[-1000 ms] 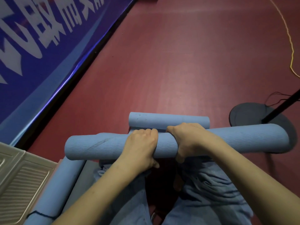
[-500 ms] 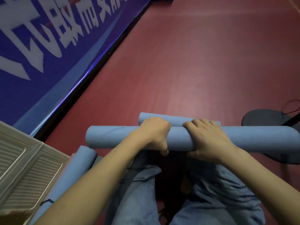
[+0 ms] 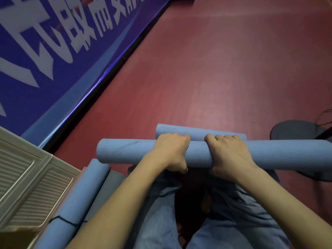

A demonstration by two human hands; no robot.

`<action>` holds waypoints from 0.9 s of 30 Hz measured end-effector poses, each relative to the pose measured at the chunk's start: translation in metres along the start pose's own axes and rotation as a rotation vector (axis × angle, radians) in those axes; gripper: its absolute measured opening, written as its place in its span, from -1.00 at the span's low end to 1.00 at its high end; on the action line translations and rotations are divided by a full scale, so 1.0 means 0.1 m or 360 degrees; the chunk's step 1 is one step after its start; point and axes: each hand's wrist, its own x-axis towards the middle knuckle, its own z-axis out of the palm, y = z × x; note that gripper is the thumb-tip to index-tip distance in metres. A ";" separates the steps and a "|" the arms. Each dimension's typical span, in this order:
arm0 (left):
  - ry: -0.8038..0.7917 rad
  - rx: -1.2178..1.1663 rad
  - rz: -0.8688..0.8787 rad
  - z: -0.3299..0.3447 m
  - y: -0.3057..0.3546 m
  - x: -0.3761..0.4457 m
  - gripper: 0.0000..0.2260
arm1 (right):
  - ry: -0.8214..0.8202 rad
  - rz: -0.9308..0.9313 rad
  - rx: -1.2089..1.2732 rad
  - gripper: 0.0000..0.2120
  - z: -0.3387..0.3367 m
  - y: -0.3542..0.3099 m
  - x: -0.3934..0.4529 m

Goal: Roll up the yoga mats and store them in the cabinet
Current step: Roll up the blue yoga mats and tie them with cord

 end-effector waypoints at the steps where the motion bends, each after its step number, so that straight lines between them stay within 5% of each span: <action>1: -0.0012 -0.0005 -0.0001 -0.01 0.01 -0.01 -0.47 | -0.0011 -0.0007 0.0017 -0.48 -0.02 0.00 -0.01; 19: -0.0153 -0.0038 0.0071 0.10 0.44 -1.03 -0.55 | 0.0164 -0.0164 0.0066 -0.36 0.17 -0.32 -0.95; 24: -0.0002 -0.0165 0.0112 0.20 0.32 -0.87 -0.34 | -0.0355 -0.0317 0.0078 -0.47 -0.06 -0.16 -0.65; 27: 0.0095 -0.0217 0.0176 0.19 0.25 -0.80 -0.31 | -0.0613 -0.0262 0.0258 -0.37 -0.21 -0.07 -0.46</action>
